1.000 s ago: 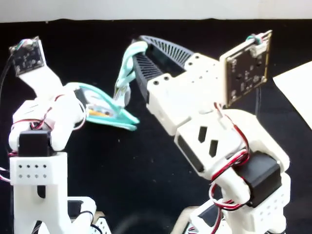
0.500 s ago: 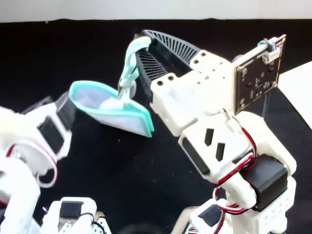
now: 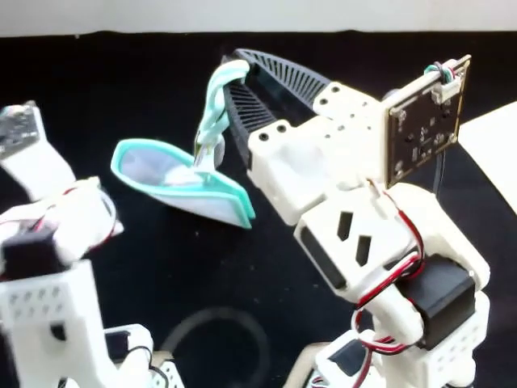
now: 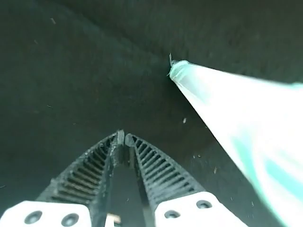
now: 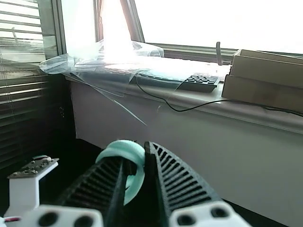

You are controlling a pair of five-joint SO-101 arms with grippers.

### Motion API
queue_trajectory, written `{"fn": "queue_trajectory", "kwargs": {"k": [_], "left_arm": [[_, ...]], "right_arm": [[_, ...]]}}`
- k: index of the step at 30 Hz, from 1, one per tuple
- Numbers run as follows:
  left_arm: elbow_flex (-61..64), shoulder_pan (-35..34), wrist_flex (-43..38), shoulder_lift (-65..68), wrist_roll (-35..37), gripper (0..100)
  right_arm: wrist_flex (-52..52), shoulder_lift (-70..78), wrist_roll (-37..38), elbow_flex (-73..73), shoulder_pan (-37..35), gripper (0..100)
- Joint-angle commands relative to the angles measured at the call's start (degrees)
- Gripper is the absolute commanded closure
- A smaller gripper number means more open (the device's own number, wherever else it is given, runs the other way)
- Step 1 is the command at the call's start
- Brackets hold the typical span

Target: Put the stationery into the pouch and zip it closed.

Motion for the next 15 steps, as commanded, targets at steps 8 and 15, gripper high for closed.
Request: {"fn": "queue_trajectory", "kwargs": {"k": [8, 15], "left_arm": [[10.5, 10.0, -29.2, -0.3, 1.0, 99], [10.4, 19.9, -37.1, 6.5, 0.9, 99]], "right_arm": [[-1.4, 4.0, 0.5, -2.5, -0.5, 99.3], [-1.4, 5.5, 0.5, -2.5, -0.7, 99.3]]}}
